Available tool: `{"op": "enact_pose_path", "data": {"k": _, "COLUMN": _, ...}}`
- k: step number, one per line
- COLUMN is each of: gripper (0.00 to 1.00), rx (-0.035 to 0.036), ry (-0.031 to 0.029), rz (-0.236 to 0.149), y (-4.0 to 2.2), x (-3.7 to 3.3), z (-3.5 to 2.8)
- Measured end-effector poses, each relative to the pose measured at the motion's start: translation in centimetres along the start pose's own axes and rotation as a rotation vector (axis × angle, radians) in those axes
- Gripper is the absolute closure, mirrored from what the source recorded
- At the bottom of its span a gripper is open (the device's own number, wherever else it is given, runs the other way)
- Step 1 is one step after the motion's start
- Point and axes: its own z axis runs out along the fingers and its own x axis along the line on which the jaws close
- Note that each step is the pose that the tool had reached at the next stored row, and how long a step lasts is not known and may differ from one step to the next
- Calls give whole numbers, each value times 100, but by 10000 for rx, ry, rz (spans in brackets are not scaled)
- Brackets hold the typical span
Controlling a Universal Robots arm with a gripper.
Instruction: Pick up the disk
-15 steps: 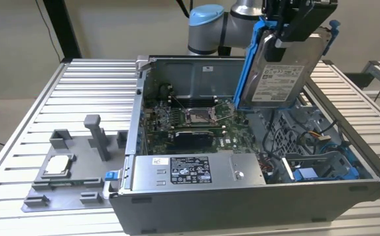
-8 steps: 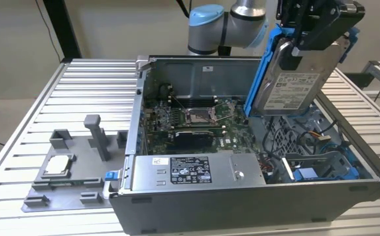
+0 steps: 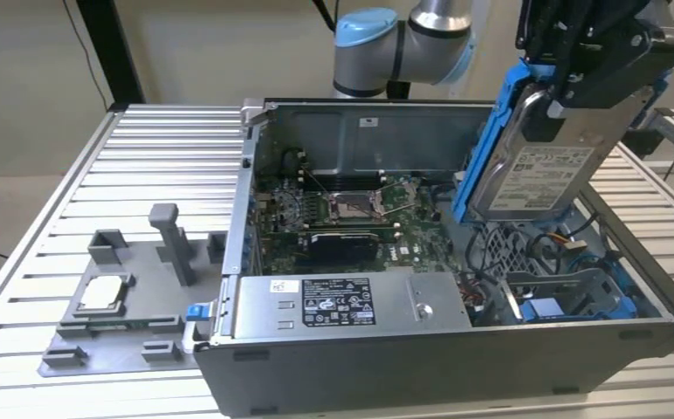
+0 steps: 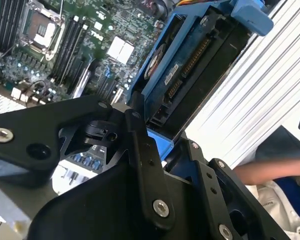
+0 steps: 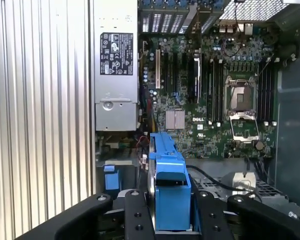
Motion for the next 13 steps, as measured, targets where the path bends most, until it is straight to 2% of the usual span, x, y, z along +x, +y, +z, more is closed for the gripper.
{"op": "enact_pose_path", "data": {"k": 13, "gripper": 100, "rx": 0, "ry": -1, "rz": 0, "y": -304, "x": 138, "z": 24}}
